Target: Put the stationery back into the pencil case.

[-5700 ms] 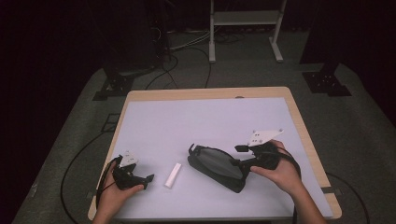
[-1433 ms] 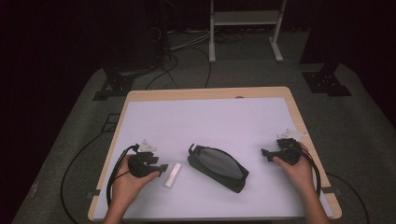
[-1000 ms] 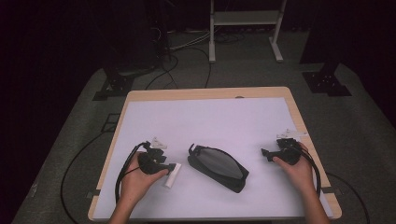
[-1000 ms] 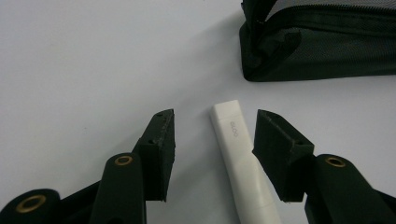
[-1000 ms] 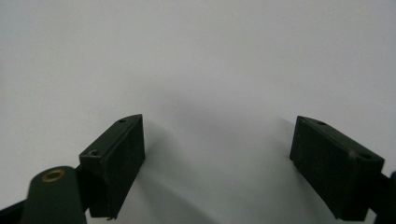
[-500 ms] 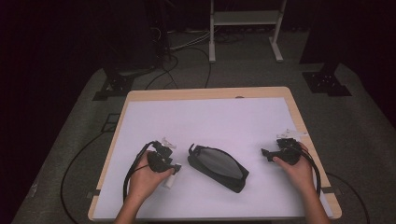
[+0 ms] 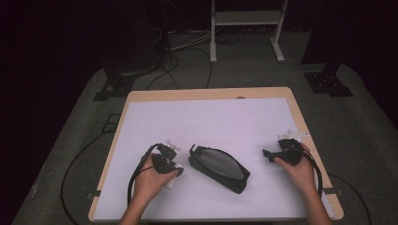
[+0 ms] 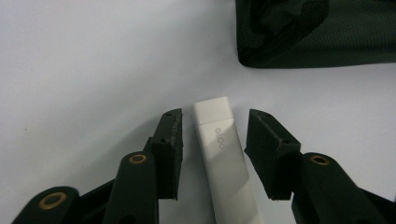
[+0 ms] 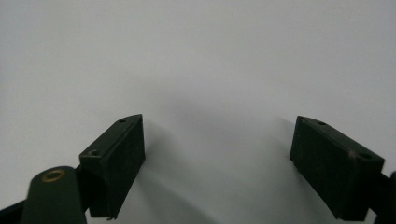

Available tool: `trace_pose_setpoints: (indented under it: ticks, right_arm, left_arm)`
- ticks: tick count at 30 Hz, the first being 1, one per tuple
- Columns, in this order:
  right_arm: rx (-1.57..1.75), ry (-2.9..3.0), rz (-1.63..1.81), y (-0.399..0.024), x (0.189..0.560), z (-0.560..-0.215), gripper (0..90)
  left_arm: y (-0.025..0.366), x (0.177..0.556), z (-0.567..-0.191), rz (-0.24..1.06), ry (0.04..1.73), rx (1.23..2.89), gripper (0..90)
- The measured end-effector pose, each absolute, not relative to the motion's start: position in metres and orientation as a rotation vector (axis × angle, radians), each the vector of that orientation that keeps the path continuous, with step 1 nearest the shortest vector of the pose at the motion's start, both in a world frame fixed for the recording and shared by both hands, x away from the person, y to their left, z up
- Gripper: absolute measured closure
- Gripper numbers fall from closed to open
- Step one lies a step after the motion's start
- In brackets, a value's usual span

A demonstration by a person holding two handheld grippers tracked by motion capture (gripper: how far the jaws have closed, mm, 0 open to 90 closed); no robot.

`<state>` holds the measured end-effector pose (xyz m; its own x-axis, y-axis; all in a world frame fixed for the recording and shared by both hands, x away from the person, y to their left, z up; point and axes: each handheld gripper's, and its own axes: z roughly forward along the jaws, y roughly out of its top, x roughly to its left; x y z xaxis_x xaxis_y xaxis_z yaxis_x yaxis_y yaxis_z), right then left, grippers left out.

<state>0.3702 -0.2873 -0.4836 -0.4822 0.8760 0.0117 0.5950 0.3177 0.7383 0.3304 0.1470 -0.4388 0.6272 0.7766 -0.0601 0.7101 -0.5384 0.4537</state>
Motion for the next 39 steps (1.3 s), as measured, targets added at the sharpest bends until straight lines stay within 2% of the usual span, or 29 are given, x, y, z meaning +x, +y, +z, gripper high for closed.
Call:
trace_pose_setpoints:
  ticks: [14,20,31,39]
  right_arm:
    - [1.307,2.198,0.978,-0.287,0.370,-0.484,16.7]
    - [1.306,2.198,0.978,-0.287,0.370,-0.484,16.7]
    - [1.308,2.198,0.979,-0.287,0.370,-0.484,16.6]
    - [1.310,2.198,0.979,-0.287,0.370,-0.484,16.6]
  left_arm:
    - [0.146,0.331,-0.445,0.206,1.182,2.430,64.1]
    - [0.149,0.332,-0.445,0.209,1.180,2.425,70.5]
    - [0.152,0.331,-0.445,0.200,1.137,2.428,71.2]
    - [0.160,0.331,-0.441,0.169,1.116,2.366,71.2]
